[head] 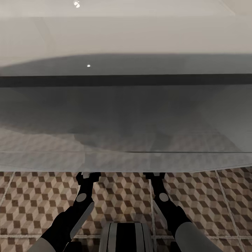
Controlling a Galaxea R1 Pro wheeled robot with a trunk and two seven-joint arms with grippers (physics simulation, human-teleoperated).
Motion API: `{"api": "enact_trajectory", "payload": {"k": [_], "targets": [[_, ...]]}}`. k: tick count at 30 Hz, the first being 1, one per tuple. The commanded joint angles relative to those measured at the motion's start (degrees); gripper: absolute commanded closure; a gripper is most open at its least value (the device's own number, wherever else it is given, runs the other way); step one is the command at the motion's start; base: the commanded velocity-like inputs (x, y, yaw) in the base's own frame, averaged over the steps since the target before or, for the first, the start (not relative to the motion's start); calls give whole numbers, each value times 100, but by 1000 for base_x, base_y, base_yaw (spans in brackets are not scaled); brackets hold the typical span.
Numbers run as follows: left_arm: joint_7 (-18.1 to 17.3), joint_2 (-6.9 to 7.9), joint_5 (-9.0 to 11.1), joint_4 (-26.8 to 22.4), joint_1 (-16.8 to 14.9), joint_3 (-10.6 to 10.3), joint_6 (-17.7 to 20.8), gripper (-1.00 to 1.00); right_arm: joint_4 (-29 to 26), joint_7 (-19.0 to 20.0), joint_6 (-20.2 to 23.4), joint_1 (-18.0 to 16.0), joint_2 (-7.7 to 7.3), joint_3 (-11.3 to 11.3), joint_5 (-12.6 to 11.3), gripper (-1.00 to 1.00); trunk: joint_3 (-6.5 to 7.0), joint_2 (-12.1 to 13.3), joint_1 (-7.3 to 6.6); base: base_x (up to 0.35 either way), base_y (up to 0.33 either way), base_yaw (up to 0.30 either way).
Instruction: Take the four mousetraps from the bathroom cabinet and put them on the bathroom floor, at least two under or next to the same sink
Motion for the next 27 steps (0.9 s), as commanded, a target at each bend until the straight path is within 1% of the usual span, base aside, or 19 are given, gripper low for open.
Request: {"api": "enact_trajectory", "payload": {"k": [1,14,27], "targets": [[42,8,51,-3,-5,-27,-16,-100,5,-52,-8,-4,-3,25,11,-100,-3,-1,-1,0,0,0],[43,2,51,-3,-5,-36,-14,-100,5,-54,-9,-4,-3,25,34,-100,-3,-1,-1,0,0,0],[51,-75,15,3,-5,-44,-9,-100,0,-46,-29,-4,-3,48,48,-100,-3,-1,-1,0,0,0]]}}
